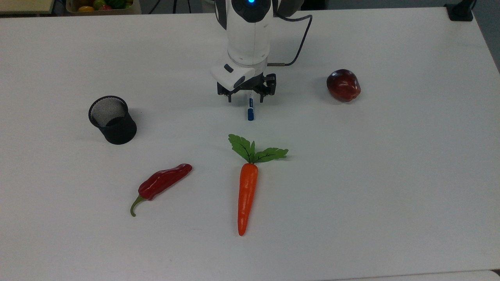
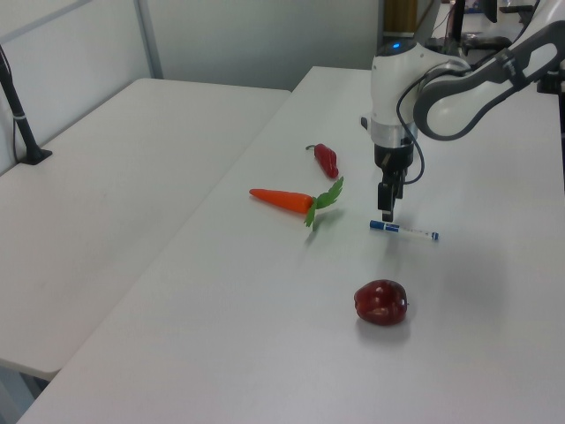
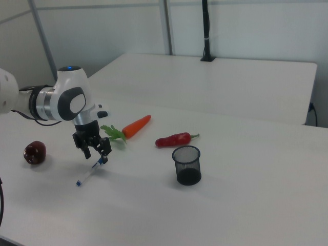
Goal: Place marker
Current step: 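Close the gripper on the marker and lift it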
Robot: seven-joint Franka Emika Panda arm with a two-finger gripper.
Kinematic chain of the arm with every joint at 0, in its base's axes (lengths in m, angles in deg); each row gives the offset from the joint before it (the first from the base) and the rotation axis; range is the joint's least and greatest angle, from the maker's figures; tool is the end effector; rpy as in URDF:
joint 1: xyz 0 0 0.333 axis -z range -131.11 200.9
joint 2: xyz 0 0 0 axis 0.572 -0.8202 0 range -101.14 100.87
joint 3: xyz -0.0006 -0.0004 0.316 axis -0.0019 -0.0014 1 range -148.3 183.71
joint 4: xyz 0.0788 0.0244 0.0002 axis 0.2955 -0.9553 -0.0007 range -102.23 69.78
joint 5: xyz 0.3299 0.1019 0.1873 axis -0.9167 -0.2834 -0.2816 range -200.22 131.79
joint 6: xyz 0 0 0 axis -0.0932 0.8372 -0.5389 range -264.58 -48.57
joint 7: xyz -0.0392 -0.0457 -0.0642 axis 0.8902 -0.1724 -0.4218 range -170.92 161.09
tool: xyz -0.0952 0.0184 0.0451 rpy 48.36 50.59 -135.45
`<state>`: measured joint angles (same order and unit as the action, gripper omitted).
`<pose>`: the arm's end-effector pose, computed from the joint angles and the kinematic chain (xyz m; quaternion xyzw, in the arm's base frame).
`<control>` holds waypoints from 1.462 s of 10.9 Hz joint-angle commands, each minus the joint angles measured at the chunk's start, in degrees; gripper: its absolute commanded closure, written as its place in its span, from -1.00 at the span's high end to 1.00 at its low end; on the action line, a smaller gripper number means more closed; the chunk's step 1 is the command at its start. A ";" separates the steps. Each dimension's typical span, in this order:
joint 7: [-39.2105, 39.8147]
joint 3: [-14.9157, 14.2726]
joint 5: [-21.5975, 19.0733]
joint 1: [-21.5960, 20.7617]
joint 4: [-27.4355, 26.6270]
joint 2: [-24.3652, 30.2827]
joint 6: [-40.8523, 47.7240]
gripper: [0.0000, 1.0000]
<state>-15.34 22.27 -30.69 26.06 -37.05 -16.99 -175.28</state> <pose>0.5937 0.1370 0.3328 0.9989 0.0427 -0.0136 0.0162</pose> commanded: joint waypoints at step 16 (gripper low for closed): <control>-1.44 -0.17 0.52 -2.41 -0.01 -3.10 -3.32 -0.67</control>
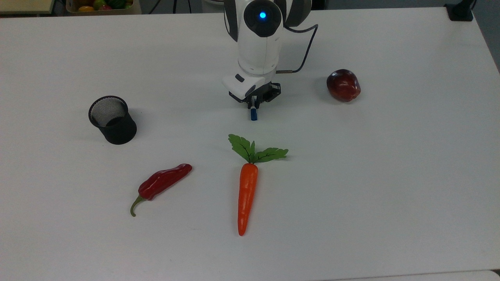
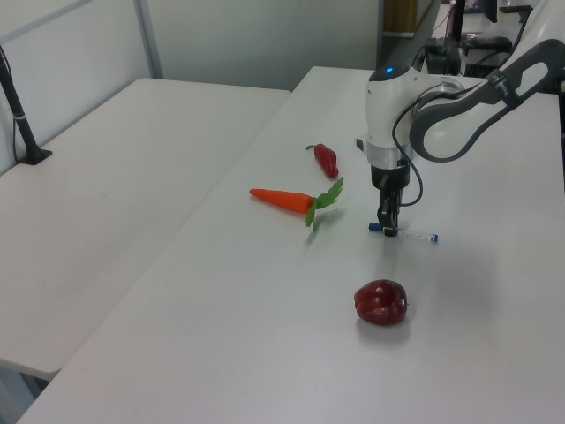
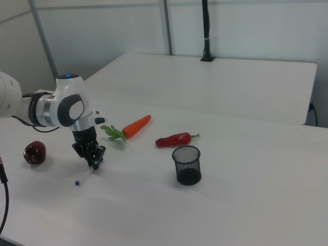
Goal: Place marker
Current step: 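Close the gripper on the marker and lift it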
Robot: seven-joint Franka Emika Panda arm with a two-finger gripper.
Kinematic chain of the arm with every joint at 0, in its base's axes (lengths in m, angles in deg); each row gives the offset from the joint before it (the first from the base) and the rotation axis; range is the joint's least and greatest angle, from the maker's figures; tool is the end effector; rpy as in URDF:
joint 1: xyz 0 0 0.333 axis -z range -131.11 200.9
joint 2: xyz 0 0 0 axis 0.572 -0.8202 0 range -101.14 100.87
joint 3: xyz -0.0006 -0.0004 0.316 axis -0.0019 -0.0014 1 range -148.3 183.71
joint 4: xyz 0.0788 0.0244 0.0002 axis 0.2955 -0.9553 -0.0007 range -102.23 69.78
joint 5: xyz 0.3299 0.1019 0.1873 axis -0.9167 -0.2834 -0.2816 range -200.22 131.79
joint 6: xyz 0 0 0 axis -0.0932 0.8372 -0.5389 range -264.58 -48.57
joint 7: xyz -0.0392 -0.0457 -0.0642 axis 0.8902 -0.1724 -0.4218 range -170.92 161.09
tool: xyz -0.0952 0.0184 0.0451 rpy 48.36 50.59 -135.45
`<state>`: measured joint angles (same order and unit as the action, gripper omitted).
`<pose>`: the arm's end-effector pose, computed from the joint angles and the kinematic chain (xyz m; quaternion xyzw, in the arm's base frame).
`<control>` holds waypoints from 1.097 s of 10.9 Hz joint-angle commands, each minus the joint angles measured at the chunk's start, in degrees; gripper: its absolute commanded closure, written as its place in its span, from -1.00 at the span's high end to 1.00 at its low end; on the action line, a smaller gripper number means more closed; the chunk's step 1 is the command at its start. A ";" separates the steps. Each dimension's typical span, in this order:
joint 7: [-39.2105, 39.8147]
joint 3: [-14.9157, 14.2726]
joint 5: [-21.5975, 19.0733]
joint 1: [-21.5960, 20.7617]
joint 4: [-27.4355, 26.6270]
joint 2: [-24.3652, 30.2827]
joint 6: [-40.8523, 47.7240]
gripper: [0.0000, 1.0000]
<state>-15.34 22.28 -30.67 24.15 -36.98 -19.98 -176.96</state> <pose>0.5915 0.1578 0.3039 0.9978 0.0601 -0.0243 0.0163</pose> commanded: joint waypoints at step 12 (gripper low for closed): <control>-4.43 -0.80 0.33 0.46 15.36 5.16 22.67 -0.81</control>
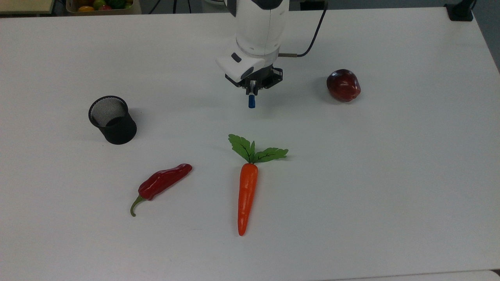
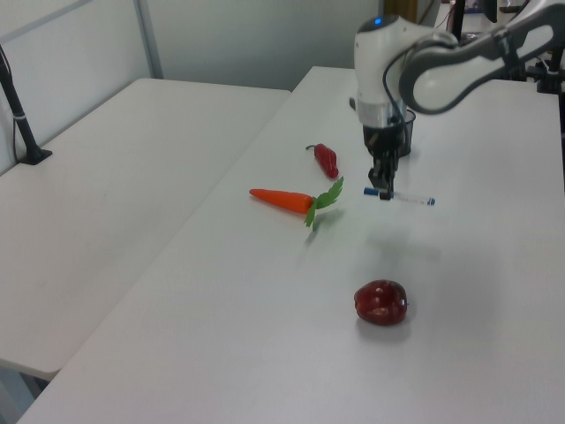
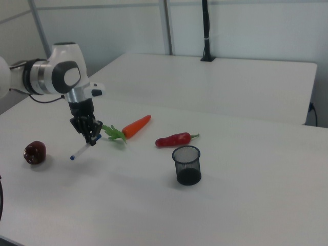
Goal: Place marker
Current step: 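Carry the marker over the black mesh pen cup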
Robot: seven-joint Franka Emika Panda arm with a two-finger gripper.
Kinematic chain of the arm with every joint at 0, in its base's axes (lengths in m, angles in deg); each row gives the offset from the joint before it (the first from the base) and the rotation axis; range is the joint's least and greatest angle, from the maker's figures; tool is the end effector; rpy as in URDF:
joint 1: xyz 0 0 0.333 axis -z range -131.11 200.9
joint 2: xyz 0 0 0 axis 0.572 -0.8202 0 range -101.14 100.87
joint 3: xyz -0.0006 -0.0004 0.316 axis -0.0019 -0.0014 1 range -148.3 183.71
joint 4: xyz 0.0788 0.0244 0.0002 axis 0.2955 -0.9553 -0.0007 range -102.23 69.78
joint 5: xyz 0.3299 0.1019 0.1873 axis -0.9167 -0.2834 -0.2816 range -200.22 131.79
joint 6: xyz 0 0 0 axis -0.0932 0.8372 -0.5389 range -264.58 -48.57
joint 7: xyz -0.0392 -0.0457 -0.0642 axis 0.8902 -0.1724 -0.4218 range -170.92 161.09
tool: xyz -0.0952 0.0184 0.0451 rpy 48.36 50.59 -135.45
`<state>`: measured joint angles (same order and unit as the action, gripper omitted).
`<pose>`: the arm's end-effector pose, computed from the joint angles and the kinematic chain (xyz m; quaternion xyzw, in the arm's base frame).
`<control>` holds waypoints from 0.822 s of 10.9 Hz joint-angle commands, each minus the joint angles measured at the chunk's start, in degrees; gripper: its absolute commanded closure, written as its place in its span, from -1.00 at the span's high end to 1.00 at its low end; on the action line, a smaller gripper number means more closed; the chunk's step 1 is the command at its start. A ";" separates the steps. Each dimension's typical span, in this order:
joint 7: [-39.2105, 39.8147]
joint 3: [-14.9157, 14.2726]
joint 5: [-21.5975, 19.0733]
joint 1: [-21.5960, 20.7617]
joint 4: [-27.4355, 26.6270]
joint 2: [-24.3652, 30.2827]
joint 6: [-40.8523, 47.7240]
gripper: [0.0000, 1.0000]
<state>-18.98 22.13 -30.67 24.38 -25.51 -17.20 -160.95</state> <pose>0.6115 0.1550 0.4008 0.9988 0.0189 -0.0373 0.0271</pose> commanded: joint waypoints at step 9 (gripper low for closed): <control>9.47 -0.82 2.61 17.88 12.98 6.87 3.48 -0.79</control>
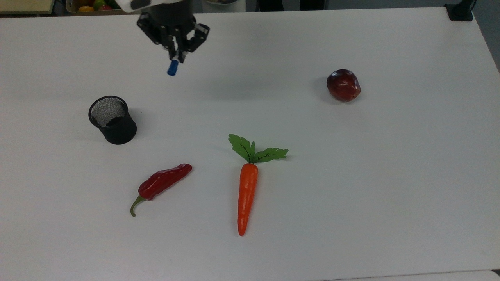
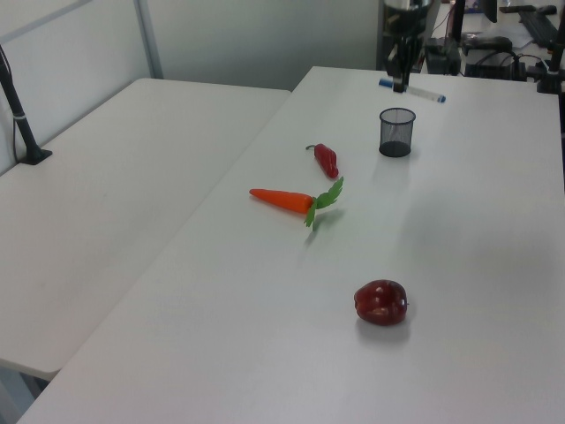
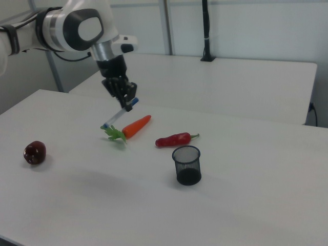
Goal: Place marker
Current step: 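Carry the marker over the black mesh pen cup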
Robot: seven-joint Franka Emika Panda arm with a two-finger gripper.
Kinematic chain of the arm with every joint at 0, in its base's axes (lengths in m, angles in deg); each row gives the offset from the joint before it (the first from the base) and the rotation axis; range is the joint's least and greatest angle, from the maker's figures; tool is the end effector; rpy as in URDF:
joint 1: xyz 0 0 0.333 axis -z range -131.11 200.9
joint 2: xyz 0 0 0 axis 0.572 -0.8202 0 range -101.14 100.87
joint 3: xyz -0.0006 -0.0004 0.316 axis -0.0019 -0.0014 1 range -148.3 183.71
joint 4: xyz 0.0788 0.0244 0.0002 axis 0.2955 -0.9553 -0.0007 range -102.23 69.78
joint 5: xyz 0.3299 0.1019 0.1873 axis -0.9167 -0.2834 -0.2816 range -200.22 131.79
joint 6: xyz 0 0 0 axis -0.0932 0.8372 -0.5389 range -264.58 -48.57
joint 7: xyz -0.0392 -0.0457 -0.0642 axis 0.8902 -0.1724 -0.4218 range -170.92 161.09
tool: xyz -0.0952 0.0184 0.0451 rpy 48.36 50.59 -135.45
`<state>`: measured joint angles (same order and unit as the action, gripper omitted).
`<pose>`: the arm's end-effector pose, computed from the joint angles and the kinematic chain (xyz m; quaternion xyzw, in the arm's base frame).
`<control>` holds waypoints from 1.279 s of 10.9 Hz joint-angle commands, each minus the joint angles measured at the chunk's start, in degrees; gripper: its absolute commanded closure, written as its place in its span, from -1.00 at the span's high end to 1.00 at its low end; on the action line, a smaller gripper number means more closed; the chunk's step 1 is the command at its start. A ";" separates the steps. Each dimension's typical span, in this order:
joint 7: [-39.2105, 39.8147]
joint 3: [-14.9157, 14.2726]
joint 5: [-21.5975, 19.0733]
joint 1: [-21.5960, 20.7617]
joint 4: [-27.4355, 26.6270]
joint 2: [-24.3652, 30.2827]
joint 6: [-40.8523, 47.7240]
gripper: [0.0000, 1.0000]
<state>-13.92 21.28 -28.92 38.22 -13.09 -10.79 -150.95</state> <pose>0.6261 -0.0087 0.5596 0.9962 -0.0694 0.0369 0.0369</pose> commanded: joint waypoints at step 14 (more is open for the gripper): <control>7.78 -5.86 2.96 9.51 -22.54 -0.86 -59.17 -0.79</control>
<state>-6.04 15.99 -27.17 48.17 -28.51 -12.92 -202.65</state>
